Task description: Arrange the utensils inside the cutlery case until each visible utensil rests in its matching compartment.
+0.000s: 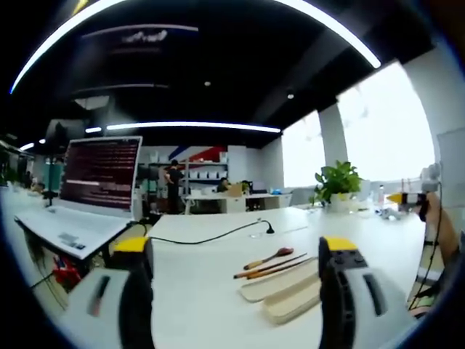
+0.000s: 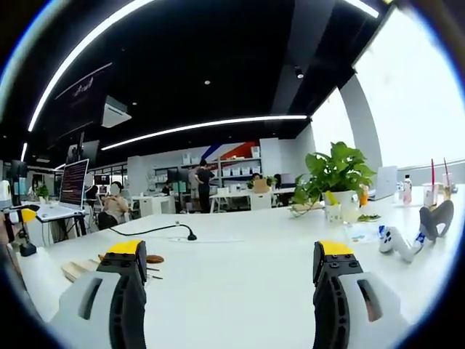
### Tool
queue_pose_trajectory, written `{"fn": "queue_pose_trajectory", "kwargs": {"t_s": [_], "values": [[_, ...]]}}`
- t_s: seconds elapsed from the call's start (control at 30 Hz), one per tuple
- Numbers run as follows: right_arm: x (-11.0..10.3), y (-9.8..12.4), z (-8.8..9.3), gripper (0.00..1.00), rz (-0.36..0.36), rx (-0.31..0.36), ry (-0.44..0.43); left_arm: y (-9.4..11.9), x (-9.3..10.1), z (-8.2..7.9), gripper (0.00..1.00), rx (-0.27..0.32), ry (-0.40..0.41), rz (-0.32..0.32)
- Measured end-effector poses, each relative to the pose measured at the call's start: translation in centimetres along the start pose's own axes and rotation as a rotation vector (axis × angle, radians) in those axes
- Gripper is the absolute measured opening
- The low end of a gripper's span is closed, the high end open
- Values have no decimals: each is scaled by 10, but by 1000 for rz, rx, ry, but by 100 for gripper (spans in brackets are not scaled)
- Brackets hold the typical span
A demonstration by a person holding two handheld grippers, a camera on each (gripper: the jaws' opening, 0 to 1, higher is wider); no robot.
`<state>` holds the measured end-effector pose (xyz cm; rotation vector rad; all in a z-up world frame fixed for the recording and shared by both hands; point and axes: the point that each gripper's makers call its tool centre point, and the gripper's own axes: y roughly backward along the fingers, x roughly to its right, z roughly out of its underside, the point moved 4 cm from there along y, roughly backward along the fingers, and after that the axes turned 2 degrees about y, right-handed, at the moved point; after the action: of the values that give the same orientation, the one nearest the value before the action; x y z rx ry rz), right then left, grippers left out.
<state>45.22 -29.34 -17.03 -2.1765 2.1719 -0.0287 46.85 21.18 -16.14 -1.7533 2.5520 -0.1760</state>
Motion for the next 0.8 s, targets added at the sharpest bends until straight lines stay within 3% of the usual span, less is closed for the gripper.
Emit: {"fn": "queue_pose_trajectory", "kwargs": {"t_s": [0.13, 0.43, 0.5, 0.6, 0.8], "values": [[0, 1, 2, 99, 2, -26, 5, -2, 3, 1, 100, -2, -16, 7], [-7, 0, 0, 99, -20, -5, -40, -5, 10, 7, 100, -33, -25, 24], [-10, -1, 0, 99, -33, -4, -47, -6, 12, 8, 100, -31, -27, 28], [-20, -5, 1, 99, -71, -2, -61, -7, 9, 9, 100, -39, -67, -15], [-31, -12, -4, 99, -113, 3, -52, -9, 9, 14, 100, -48, -54, -3]]}}
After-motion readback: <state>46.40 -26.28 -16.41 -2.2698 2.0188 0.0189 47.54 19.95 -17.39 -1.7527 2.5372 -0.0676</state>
